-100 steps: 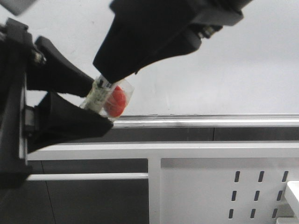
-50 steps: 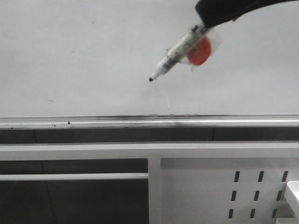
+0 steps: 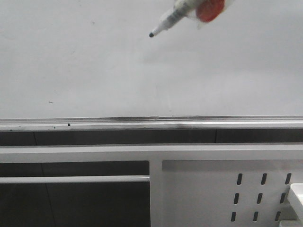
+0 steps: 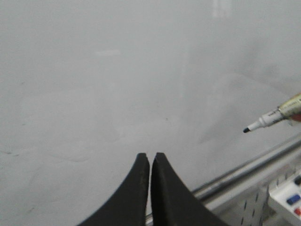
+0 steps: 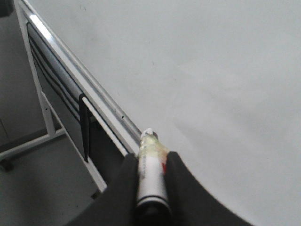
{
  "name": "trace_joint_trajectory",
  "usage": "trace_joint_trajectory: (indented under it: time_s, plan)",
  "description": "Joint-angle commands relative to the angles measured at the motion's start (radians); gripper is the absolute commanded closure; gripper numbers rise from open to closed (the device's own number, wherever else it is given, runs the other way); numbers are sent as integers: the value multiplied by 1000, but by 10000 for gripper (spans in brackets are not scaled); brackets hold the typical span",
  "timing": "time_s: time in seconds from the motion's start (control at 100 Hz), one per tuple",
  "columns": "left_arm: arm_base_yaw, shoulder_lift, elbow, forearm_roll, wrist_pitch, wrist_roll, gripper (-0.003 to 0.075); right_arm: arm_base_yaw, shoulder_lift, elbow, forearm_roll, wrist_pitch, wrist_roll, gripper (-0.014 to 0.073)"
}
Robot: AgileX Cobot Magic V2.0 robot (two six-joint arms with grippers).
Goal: Write number 1 on whiteboard
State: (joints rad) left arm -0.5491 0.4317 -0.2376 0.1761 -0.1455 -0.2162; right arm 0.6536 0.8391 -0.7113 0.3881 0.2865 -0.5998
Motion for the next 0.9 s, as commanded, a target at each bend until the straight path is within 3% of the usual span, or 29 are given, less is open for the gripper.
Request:
trace_joint_trajectory:
  time_s: [0.0, 0.08, 0.25, 0.67, 0.89]
  plan:
    - [80, 5, 47, -98, -277, -11, 740, -4, -12, -26, 17, -142, 0, 663]
    - [154, 5, 104, -137, -355, -11, 740, -4, -1, -26, 28, -171, 0, 663]
    - [238, 5, 136, -146, -361, -11, 740, -4, 49, -28, 28, -179, 0, 663]
    - [241, 5, 136, -140, -371, -11, 740, -4, 77, -28, 36, -183, 0, 663]
    - [241, 5, 136, -140, -371, -9, 740, -4, 127, -28, 36, -263, 0, 663]
